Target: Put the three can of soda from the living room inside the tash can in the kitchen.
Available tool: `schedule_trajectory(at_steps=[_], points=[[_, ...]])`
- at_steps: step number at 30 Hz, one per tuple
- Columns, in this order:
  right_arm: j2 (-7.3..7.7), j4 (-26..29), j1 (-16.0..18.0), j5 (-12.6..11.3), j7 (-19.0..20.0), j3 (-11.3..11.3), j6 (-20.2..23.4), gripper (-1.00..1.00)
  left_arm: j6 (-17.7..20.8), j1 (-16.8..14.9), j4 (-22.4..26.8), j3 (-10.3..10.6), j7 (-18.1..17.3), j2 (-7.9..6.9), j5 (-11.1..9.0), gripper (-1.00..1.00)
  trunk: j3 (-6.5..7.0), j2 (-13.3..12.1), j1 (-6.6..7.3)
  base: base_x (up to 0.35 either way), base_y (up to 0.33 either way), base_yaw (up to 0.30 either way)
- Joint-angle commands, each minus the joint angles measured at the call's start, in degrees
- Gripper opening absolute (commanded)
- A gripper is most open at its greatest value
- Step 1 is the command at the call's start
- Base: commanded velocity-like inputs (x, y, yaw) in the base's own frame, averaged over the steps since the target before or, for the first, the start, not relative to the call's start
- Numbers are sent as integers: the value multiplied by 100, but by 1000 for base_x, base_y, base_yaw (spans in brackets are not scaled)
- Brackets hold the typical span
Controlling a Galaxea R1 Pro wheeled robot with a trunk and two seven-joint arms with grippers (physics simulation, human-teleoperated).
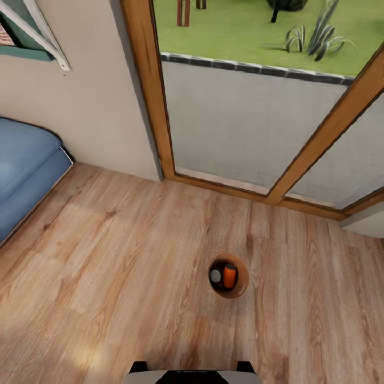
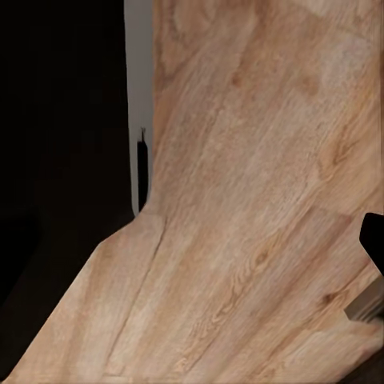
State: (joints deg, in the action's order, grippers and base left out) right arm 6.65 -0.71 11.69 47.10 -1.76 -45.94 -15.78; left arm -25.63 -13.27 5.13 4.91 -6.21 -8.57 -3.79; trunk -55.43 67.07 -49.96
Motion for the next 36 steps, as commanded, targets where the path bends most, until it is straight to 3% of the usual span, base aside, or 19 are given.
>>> schedule_trajectory(at_steps=[1, 6, 9, 21, 28, 36], points=[[-1, -2, 0, -3, -2, -2, -19, 100, 5, 0, -4, 8, 26, 3, 2, 100, 19, -42, 23, 0, 0, 0], [-3, -6, 0, -43, -6, -12, -74, 100, 23, 0, -234, 25, 210, 5, -1, 100, 108, -242, 132, 0, 0, 0], [1, -7, 0, -183, -7, -12, -87, 100, 28, 0, -369, 27, 311, 1, -11, 100, 162, -362, 198, 0, 0, 0], [86, 1, 0, -1405, -8, -5, -516, 100, 54, 130, -533, -8, 540, -71, -66, 100, 378, -844, 462, 0, 0, 0], [52, 1, 3, -1468, -2, 16, -551, 100, 53, 445, -532, -11, 621, -70, -71, 100, 503, -1124, 616, 0, 0, 0], [-29, -7, 0, -1540, -45, 23, -529, 100, 42, 571, -513, 19, 619, -44, -21, 100, 647, -1445, 791, 0, 0, 0]])
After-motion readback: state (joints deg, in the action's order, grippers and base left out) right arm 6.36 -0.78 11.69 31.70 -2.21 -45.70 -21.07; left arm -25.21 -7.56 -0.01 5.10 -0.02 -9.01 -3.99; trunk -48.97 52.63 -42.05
